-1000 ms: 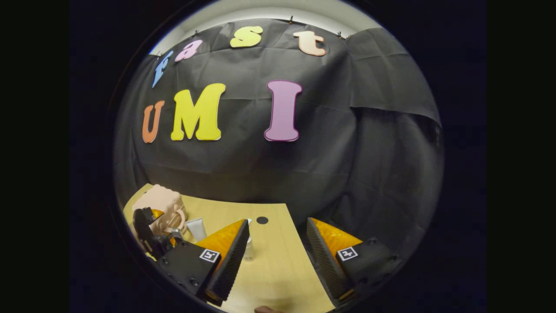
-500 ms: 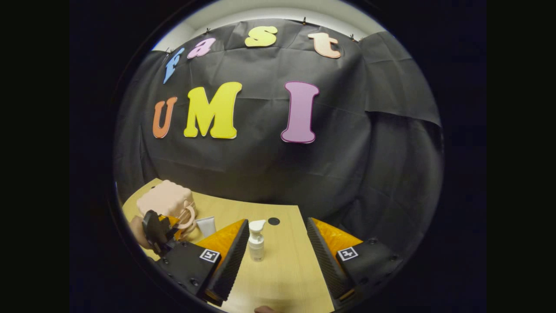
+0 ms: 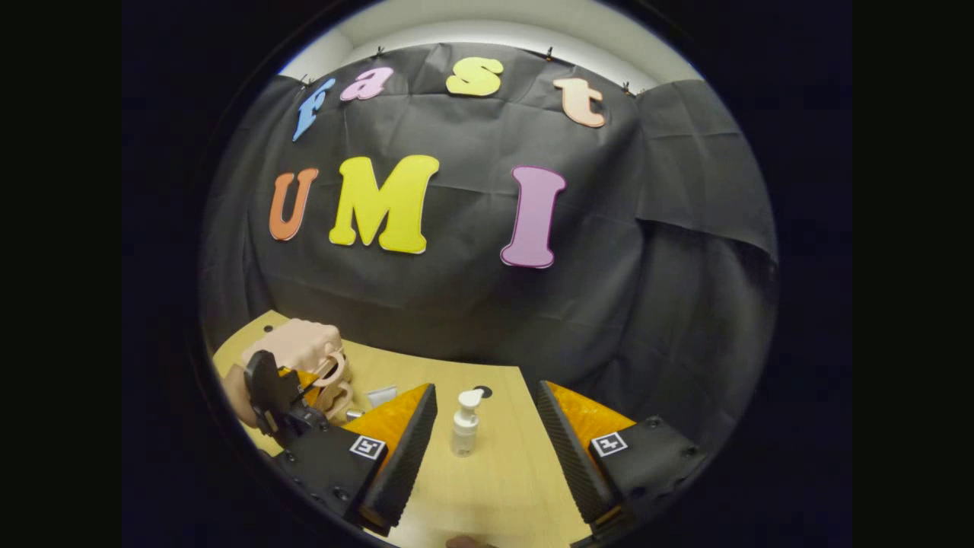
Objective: First open the suitcase, pack the skin care products into it, and then close the suitcase.
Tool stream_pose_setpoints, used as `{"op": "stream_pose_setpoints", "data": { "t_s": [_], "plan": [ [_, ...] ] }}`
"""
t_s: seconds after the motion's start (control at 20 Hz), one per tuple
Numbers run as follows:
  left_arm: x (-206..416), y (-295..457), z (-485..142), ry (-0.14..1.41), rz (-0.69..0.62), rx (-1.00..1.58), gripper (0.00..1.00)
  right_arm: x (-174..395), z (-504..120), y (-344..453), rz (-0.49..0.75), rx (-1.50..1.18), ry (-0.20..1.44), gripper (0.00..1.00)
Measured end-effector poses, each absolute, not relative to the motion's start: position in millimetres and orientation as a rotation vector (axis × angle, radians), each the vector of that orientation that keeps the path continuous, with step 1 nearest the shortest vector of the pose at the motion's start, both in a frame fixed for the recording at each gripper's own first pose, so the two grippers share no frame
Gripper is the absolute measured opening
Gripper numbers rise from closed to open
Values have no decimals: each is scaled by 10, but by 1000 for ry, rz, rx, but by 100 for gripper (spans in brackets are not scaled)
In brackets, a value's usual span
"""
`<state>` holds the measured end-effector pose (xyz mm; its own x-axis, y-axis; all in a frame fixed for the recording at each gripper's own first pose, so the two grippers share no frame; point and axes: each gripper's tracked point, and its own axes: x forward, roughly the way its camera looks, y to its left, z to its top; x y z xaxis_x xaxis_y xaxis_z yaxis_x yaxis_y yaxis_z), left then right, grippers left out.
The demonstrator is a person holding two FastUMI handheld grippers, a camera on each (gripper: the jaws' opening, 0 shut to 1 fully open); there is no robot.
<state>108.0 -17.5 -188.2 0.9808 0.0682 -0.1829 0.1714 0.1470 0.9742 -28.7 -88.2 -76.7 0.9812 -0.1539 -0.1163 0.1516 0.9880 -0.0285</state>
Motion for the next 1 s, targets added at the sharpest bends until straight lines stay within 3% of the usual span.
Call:
{"op": "stream_pose_setpoints", "data": {
  "t_s": [0.2, 0.5, 1.0],
  "plan": [
    [1006, 44, -1425, 177, -87, 1350, 3, -375, -539, -626, -165, -27, 73, 79],
    [980, 775, -694, 138, 18, 1228, 3, -381, -414, -249, -165, -29, 63, 80],
    [859, 2375, -389, 167, 146, 1076, 3, -321, -356, 647, -101, -63, 91, 80]
  ]
}}
